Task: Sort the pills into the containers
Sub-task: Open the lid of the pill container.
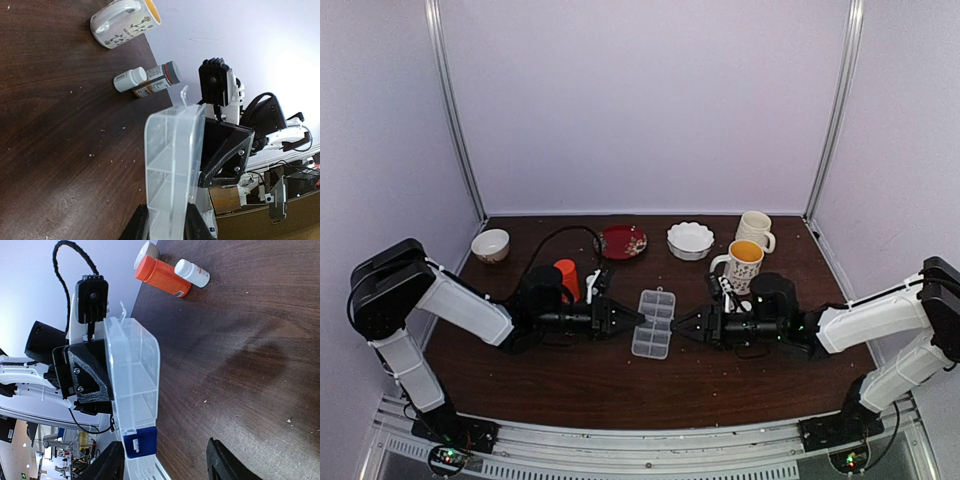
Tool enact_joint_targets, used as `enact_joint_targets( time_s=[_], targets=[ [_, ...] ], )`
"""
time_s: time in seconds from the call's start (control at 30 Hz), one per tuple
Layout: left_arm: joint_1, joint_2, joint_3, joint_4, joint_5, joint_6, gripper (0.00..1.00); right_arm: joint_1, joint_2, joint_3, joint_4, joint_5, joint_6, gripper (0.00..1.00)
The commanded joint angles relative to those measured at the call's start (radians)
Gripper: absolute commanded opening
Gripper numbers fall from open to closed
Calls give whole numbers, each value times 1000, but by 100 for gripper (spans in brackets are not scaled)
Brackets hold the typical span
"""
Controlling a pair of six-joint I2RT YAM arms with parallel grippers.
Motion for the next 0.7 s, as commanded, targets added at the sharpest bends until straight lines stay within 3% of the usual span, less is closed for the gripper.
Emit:
enact_joint_targets(
  time_s=[0.0, 0.33, 0.43, 0.53, 0.67],
  targets=[
    [7, -2, 5, 139, 40, -45, 13, -3, -49, -28, 141, -70, 14, 58],
    [7, 14, 14, 214, 67, -97, 12, -3, -5, -58, 394, -132, 131, 47],
    [6, 14, 16, 214, 68, -101, 12, -3, 8, -58, 411, -136, 138, 47],
    [6, 13, 13, 217, 69, -104, 12, -3, -2, -65, 420, -131, 138, 37],
    [6, 13, 11, 214, 67, -105, 12, -3, -24, -58, 381, -129, 115, 33]
  ],
)
